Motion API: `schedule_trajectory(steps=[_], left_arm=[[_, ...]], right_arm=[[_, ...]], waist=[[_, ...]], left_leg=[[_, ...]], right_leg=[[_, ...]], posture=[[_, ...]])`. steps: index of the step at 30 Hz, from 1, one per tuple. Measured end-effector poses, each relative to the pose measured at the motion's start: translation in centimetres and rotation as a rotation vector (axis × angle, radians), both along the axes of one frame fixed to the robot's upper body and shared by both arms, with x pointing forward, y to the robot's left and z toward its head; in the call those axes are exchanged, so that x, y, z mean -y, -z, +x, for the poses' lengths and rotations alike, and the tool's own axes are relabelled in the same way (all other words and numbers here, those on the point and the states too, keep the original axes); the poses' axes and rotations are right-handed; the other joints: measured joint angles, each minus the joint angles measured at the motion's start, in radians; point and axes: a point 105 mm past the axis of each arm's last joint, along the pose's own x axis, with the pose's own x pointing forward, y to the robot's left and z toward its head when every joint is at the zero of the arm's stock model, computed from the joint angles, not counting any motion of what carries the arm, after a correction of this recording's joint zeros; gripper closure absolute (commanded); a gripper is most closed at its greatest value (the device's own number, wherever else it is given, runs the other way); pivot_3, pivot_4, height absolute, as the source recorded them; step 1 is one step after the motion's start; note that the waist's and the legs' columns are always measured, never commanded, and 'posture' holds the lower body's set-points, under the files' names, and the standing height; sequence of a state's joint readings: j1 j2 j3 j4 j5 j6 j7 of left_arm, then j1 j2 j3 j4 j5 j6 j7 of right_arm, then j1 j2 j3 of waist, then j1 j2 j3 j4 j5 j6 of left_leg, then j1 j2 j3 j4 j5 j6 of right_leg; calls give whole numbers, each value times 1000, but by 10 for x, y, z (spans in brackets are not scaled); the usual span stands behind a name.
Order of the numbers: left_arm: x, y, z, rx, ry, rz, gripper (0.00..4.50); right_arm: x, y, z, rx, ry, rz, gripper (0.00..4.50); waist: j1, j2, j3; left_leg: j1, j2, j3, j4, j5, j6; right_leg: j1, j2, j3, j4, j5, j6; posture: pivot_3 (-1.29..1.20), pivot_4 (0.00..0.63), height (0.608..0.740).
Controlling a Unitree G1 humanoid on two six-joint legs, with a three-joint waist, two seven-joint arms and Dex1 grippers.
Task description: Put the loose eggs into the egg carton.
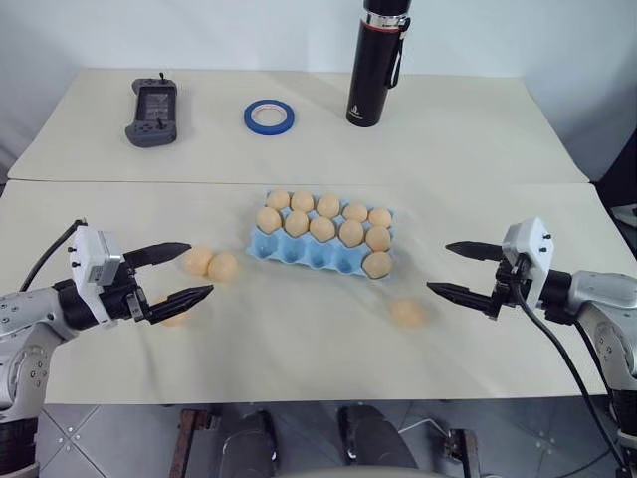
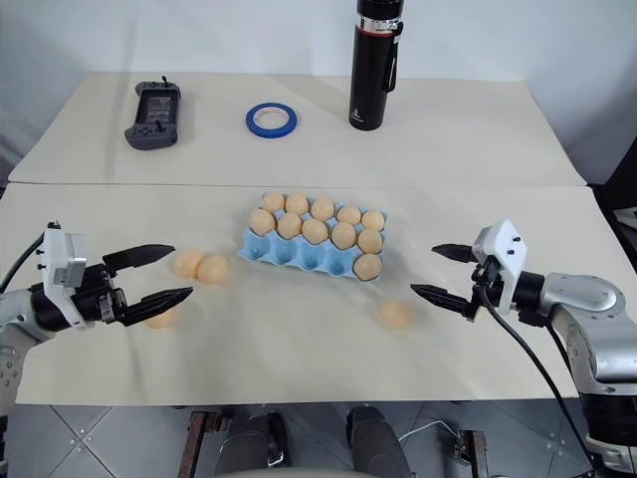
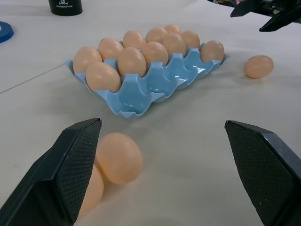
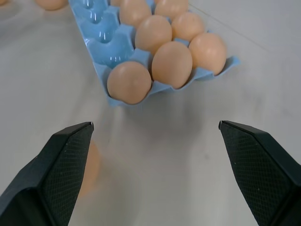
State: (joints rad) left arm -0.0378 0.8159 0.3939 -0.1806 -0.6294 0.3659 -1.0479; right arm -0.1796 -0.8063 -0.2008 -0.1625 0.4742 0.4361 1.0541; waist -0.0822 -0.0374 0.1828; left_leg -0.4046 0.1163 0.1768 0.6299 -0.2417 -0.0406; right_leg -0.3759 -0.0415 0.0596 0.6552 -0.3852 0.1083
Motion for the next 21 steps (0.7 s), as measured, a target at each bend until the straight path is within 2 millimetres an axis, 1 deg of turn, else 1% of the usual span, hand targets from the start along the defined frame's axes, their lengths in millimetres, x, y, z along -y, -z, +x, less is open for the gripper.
schedule_trajectory(steps=[6, 10, 13, 15, 17, 19, 21], left_arm=[[-1, -1, 7, -17, -26, -19, 23], [-1, 1, 8, -52, -42, -38, 23], [-1, 1, 8, -48, -40, -32, 23], [1, -1, 6, -33, -25, -10, 23], [2, -1, 4, -12, -4, 21, 23], [3, 2, 3, -17, 8, 36, 23], [7, 3, 0, -38, 55, 33, 23]], right_arm=[[-1, -1, 0, 12, 13, -3, 0], [0, -2, 1, 14, 18, -3, 0], [0, -4, 4, 9, 40, 7, 0], [-1, -9, 7, 12, 72, 26, 0], [0, -18, 9, 49, 104, 45, 0], [2, -24, 5, 65, 122, 58, 0], [6, -18, -11, 26, 134, 73, 0]], waist=[[-1, 0, 0], [0, 0, 0], [-1, 0, 0], [-2, 0, 0], [0, 1, 0], [1, 1, 1], [12, 1, 0]], left_leg=[[0, 0, 0, 1, 0, 0], [0, 0, 0, 1, 0, 0], [0, 0, 0, 1, 0, 0], [0, 0, 0, 1, 0, 0], [0, 0, 0, 1, 0, 0], [0, 0, -1, 0, 0, 0], [0, 0, -2, 0, -1, -1]], right_leg=[[0, 0, 0, 1, 0, 0], [0, 0, 0, 1, 0, 0], [0, 0, 0, 1, 0, 0], [0, 0, 0, 1, 0, 0], [0, 0, 0, 1, 0, 0], [0, 0, 0, 1, 0, 0], [0, 0, -1, 1, 0, 0]], posture=[[0, 150, 740], [0, 150, 740], [0, 150, 740], [0, 150, 740], [0, 150, 740], [0, 150, 740], [0, 150, 740]])
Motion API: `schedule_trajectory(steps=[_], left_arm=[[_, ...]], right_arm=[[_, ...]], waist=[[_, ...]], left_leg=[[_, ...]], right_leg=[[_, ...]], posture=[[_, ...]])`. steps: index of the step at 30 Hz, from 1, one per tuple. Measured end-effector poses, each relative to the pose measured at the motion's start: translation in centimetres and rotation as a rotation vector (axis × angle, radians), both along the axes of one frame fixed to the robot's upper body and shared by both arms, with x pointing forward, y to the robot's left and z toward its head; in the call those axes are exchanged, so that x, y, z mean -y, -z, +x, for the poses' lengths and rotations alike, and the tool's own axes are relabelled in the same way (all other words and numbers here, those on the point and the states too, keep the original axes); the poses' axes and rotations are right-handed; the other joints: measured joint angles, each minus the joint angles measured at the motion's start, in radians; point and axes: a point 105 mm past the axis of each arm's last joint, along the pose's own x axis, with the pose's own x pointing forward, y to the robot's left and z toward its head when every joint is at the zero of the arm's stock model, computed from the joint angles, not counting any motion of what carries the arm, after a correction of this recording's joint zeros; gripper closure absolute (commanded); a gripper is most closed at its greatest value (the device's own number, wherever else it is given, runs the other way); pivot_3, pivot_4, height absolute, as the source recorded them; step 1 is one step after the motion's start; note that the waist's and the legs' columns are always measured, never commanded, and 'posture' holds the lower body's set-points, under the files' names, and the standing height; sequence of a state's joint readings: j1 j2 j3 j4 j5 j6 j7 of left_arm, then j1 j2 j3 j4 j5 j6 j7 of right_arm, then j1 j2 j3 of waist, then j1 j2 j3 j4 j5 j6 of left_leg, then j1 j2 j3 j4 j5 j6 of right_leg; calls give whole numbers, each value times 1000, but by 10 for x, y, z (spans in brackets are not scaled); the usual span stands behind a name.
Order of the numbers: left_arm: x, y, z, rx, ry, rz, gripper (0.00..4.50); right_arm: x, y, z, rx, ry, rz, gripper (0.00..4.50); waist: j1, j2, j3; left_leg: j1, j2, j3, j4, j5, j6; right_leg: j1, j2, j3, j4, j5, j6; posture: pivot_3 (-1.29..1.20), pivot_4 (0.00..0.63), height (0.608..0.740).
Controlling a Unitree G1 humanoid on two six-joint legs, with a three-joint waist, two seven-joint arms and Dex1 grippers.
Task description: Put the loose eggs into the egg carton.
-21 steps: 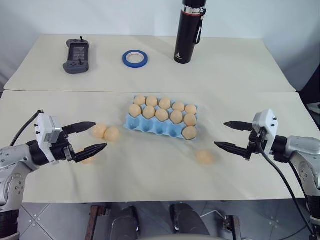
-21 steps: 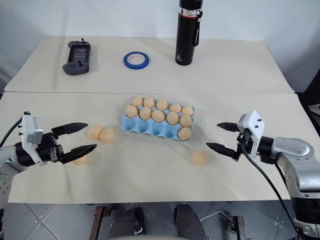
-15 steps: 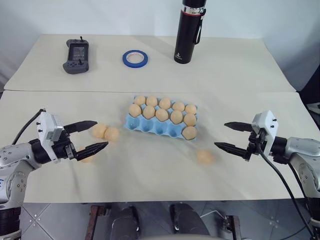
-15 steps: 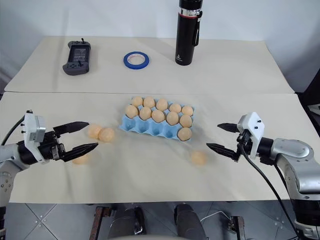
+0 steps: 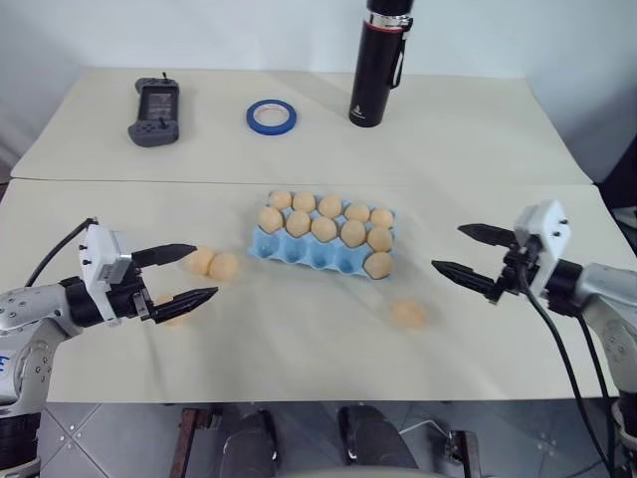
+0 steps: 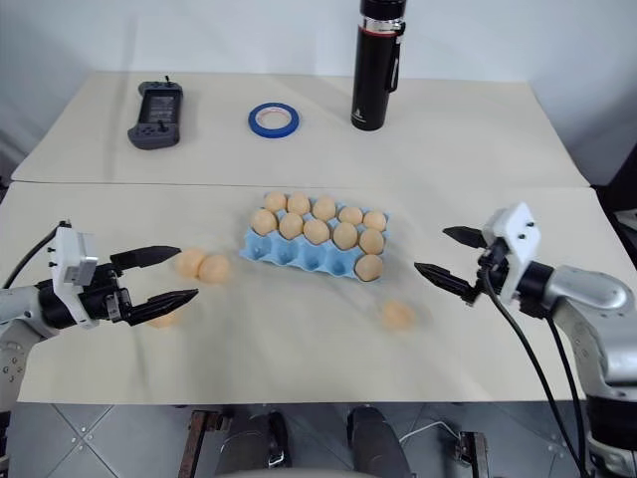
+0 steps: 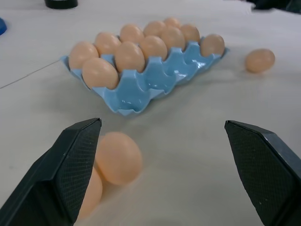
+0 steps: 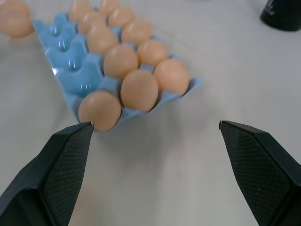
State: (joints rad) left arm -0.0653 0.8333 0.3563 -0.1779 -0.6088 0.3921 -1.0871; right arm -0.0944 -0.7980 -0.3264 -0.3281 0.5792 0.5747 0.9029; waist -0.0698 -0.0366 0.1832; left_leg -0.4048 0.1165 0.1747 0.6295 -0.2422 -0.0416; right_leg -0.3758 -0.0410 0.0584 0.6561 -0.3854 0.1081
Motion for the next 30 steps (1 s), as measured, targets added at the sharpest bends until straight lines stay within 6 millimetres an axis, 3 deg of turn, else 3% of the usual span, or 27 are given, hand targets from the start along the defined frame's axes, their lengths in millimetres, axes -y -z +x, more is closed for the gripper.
schedule_trajectory(steps=[6, 10, 19, 24, 30], left_arm=[[10, -1, -2, 63, 169, 23, 23], [14, 8, 1, 68, 228, 50, 23], [19, 11, 2, 86, 308, 72, 23], [21, 12, -1, 80, 326, 60, 23], [20, 14, -8, 81, 312, 39, 23]], right_arm=[[3, 20, -61, -152, -37, -19, 0], [-1, 29, -80, -209, -69, -58, 0], [-14, 20, -70, -124, -23, -62, 0], [-42, 33, -61, -145, -65, -49, 0], [-58, 42, -48, -160, -105, -45, 0]], waist=[[23, 1, 0], [12, -1, 0], [12, -1, -1], [11, -1, -1], [12, -1, -1]], left_leg=[[0, -1, 1, 1, -1, 1], [0, 0, 1, 1, 0, 3], [1, -1, 0, 1, 1, 9], [0, -1, 0, 1, 1, 6], [0, 0, 0, 1, 1, 5]], right_leg=[[1, 0, 1, -1, -1, 0], [2, 0, 1, -1, 0, 0], [2, -1, 1, 0, 2, -2], [1, -1, 1, 0, 2, -2], [0, 0, 0, 0, 2, -2]], posture=[[0, 150, 740], [0, 150, 740], [0, 150, 740], [0, 150, 740], [0, 150, 740]])
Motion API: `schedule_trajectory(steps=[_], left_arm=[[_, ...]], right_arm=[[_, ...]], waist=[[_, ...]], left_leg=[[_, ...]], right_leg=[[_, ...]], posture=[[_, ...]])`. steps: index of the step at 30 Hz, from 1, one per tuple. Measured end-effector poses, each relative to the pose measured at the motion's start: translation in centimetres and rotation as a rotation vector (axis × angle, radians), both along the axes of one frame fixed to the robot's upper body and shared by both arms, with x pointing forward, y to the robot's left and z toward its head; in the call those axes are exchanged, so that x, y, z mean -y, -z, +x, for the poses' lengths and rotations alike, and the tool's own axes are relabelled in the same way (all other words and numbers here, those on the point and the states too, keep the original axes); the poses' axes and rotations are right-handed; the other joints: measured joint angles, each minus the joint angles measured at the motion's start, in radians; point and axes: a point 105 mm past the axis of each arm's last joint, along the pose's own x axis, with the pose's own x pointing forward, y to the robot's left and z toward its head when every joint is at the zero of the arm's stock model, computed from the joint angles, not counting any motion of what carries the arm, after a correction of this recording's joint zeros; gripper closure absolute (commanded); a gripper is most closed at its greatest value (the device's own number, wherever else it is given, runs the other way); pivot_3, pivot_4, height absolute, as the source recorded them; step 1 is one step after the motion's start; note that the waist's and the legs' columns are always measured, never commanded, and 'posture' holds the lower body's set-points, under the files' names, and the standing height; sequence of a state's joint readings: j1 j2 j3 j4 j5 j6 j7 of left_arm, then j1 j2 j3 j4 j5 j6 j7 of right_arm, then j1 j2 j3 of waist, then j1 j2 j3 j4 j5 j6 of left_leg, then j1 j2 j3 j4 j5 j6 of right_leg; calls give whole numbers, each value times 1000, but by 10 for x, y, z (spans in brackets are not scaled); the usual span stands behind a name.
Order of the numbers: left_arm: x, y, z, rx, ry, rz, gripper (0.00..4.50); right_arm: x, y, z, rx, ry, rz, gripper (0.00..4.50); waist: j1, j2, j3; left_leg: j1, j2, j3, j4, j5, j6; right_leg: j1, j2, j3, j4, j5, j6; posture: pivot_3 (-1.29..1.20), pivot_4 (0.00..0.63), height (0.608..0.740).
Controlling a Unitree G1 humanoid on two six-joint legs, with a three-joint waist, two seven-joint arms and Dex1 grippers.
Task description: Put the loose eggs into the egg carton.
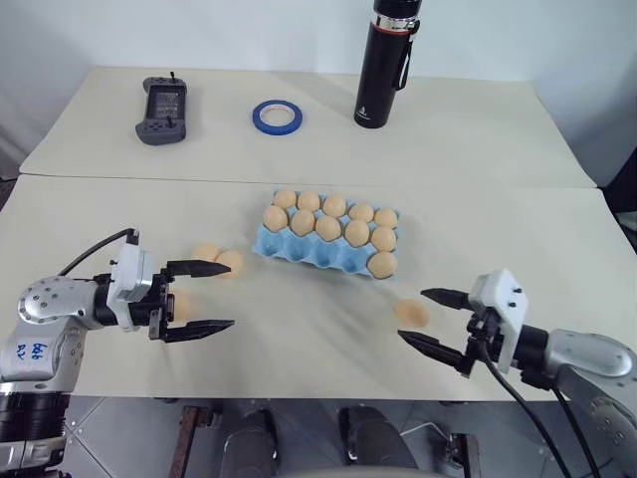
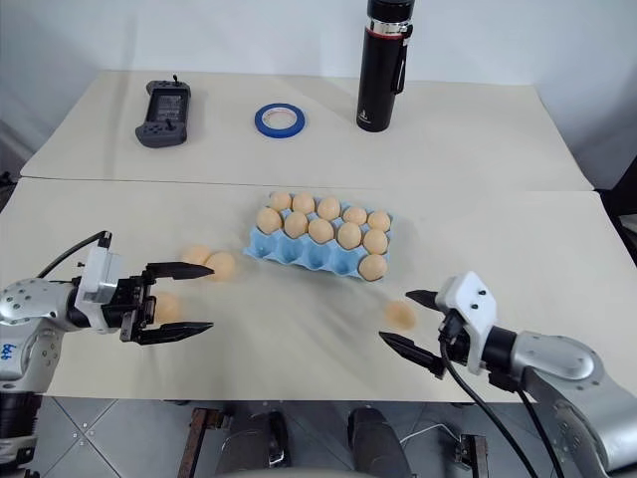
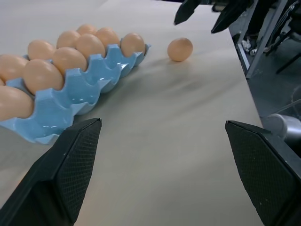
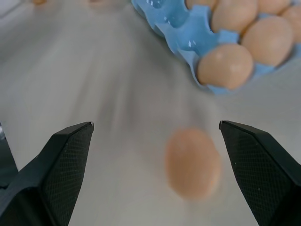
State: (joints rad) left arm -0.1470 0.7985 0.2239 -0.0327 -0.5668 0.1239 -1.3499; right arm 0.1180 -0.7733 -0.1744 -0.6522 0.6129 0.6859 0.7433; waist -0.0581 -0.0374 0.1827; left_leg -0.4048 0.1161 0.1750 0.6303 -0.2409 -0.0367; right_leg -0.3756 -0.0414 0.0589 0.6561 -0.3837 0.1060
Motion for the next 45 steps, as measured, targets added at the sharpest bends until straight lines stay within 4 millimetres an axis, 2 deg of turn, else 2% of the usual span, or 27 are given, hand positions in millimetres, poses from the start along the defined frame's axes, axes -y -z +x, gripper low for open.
schedule_trajectory(steps=[5, 8, 11, 17, 19, 24, 28, 31, 34, 38, 45], left_arm=[[-11, 10, -8, -29, -63, -2, 23], [-13, 10, -10, -16, -83, 2, 23], [-18, 7, -10, 0, -123, -4, 0], [-20, 4, -12, 21, -163, -12, 0], [-21, 3, -12, 26, -172, -13, 0], [-24, 1, -10, 41, -197, -16, 0], [-34, -6, -7, 81, -270, -24, 0], [-45, -8, -8, 95, -336, -24, 0], [-63, -8, -10, 106, -433, -20, 0], [-76, -12, -13, 137, -499, -19, 0], [-83, -14, -15, 147, -523, -21, 0]], right_arm=[[3, 20, 8, -49, 8, -33, 0], [6, 28, 11, -60, 15, -47, 0], [8, 31, 15, -61, 20, -54, 631], [6, 30, 22, -51, 24, -39, 2670], [5, 28, 24, -39, 21, -35, 2920], [4, 21, 28, -13, 29, -26, 3063], [-4, -16, 42, 88, 24, 38, 3105], [-17, -44, 54, 162, 17, 89, 3105], [-41, -60, 66, 200, -12, 114, 3105], [-64, -50, 79, 165, -26, 117, 3105], [-81, -32, 95, 139, -48, 81, 3105]], waist=[[0, 0, 0], [0, 0, 0], [0, 0, 0], [-1, 0, 0], [0, 0, 0], [-1, 0, 0], [-7, 0, 0], [-14, 0, 0], [-26, 0, 0], [-26, 0, 0], [-26, 0, 0]], left_leg=[[0, 0, 0, 0, 0, 0], [0, 0, 0, 0, 0, 1], [0, 0, 0, 0, 0, 1], [0, 0, 0, 0, 0, 1], [0, 0, 0, 0, 0, 1], [0, 0, 0, 0, 0, 1], [0, 1, 1, 0, 0, 1], [0, 1, 0, -1, 0, 1], [0, 2, 0, -1, -1, 0], [0, 2, 1, -2, -1, -3], [-1, 1, 3, -1, -2, -3]], right_leg=[[0, 0, 0, 0, 0, 0], [0, -1, 0, 0, 0, 0], [0, -1, 0, 0, 0, 0], [0, -1, -1, 0, 0, 0], [0, -1, 0, 0, 0, 0], [0, -1, 0, 0, 0, 0], [0, -1, 0, 1, 0, 0], [-1, -2, 0, 1, 0, -1], [-2, -3, -1, 1, -1, -2], [-3, -1, -2, 1, -1, -2], [-3, -1, -2, 1, -2, 0]], posture=[[0, 150, 740], [0, 150, 740], [0, 150, 740], [0, 150, 740], [0, 150, 740], [0, 150, 740], [0, 150, 740], [0, 150, 740], [0, 150, 740], [0, 150, 740], [0, 150, 740]])
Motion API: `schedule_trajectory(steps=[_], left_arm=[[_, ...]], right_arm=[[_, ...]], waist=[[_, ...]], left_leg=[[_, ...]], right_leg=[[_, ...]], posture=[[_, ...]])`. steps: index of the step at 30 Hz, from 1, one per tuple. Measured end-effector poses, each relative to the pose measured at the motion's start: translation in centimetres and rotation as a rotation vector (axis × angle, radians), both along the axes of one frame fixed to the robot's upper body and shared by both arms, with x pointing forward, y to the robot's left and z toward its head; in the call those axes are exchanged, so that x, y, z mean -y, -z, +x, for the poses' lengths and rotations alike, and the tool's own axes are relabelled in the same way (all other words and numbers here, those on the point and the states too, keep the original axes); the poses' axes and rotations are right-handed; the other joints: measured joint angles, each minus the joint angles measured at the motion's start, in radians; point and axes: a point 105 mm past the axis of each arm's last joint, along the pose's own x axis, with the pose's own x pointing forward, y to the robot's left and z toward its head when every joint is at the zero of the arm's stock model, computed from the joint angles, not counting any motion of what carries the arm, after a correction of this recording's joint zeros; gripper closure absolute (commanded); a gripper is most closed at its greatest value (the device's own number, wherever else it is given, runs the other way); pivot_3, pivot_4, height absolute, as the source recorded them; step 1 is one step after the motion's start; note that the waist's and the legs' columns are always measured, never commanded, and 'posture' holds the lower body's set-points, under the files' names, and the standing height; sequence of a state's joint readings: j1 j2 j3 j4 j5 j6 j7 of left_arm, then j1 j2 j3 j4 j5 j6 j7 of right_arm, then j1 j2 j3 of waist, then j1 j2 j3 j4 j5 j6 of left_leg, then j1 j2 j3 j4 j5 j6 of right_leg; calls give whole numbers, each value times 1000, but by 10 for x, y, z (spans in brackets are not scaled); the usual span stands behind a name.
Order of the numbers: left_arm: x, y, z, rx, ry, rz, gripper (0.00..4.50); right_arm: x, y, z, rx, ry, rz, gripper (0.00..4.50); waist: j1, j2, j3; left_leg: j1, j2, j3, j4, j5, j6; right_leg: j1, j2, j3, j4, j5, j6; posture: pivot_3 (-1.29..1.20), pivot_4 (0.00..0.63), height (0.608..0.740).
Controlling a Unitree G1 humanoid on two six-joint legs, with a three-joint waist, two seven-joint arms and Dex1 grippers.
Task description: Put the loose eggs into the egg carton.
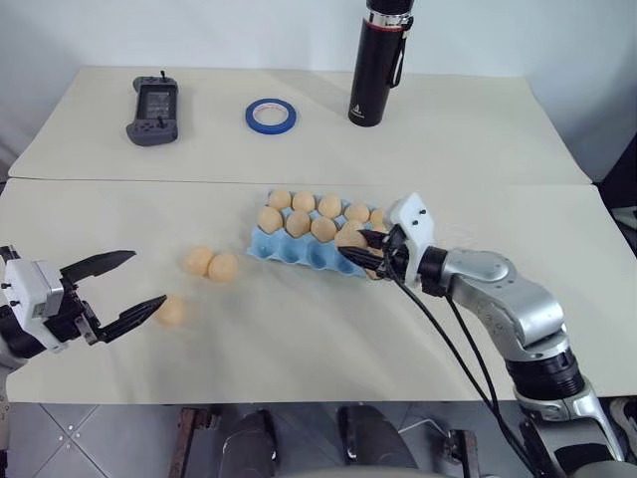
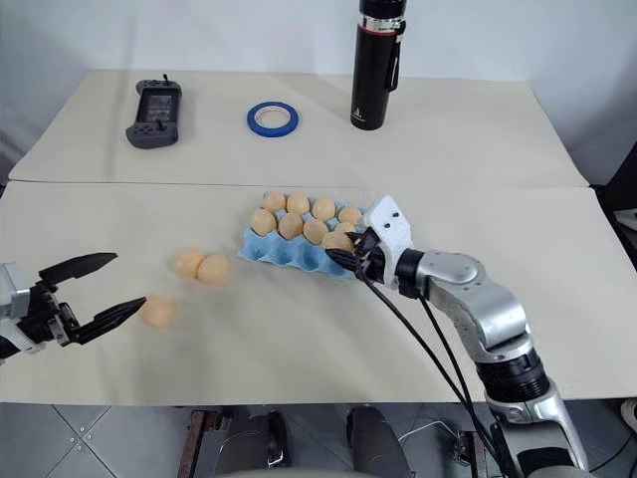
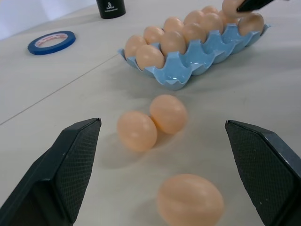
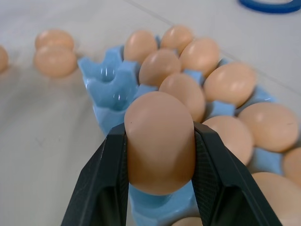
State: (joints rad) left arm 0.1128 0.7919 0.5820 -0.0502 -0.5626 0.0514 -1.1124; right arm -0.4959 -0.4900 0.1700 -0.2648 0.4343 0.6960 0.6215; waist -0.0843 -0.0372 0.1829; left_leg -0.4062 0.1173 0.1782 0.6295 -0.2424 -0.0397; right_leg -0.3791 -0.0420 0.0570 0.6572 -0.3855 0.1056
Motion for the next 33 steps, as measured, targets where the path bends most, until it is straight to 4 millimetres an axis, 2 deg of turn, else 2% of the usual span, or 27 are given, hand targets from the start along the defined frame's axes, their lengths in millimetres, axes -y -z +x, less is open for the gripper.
schedule_trajectory(steps=[7, 16, 24, 31, 33], left_arm=[[-3, 3, -7, -51, 50, -21, 0], [-11, 2, -8, -44, 17, -38, 0], [-15, 2, -8, -26, -48, -49, 0], [-27, -3, -12, 18, -191, -43, 0], [-34, 0, -9, 20, -269, -42, 0]], right_arm=[[-8, 7, 9, 5, -17, -4, 3105], [-16, 8, 8, 12, -50, 13, 83], [-10, -3, -6, 40, -123, -7, 34], [17, -27, -13, 131, -176, 22, 34], [24, -27, -19, 146, -229, 19, 34]], waist=[[-5, 0, 0], [-4, 0, 0], [-2, 0, 0], [-3, 0, 0], [-1, 0, 0]], left_leg=[[0, 1, 0, 0, 1, -1], [0, 1, 0, 0, 0, -2], [0, 1, 0, -1, 0, -1], [0, 1, 0, -1, 0, -1], [1, 1, 0, -1, 0, -1]], right_leg=[[-2, 1, 0, 2, 0, 0], [-2, 1, 0, 2, 0, 0], [-2, 0, 0, 2, 0, 0], [-1, 0, 0, 1, 0, 0], [0, 1, 0, 1, 0, 0]], posture=[[0, 150, 740], [0, 150, 740], [0, 150, 740], [0, 150, 740], [0, 150, 740]])
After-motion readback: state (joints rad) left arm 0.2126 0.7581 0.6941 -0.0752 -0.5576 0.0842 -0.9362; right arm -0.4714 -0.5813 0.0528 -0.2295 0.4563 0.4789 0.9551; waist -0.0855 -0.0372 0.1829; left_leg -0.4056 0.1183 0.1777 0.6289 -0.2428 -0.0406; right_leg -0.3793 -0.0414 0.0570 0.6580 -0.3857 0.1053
